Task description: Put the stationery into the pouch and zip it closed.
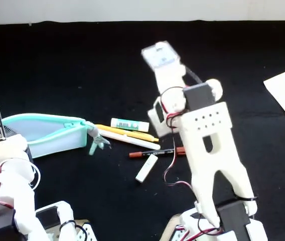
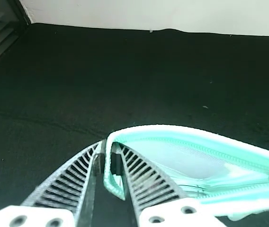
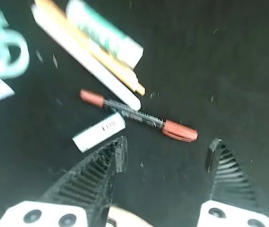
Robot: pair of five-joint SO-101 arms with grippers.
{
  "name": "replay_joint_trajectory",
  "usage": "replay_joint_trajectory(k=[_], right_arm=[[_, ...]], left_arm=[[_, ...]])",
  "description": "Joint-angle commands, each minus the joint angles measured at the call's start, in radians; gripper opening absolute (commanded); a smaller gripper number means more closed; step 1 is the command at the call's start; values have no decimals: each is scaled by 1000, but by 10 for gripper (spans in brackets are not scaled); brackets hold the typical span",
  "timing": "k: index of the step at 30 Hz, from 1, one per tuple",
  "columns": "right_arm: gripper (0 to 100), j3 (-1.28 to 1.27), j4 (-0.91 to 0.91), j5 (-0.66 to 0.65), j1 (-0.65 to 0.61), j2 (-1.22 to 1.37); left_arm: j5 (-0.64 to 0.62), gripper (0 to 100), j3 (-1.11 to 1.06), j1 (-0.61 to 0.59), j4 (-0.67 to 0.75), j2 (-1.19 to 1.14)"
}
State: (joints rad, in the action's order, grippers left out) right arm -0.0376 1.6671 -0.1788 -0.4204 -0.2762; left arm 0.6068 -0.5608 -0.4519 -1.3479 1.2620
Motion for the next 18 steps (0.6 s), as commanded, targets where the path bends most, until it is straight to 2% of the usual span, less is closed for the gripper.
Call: replay_joint_trajectory(k=[1, 4, 13, 18], right_arm=[[232, -265, -117, -161, 15, -38], [221, -371, -197, -265, 31, -38], [221, -375, -228, -275, 53, -38], [220, -375, -228, -275, 51, -39]], left_arm=[[-12, 6, -7, -7, 9, -2], [-46, 6, -7, -7, -44, -2], [-250, 6, -25, -10, -158, -2], [-270, 6, -163, -166, -117, -2]])
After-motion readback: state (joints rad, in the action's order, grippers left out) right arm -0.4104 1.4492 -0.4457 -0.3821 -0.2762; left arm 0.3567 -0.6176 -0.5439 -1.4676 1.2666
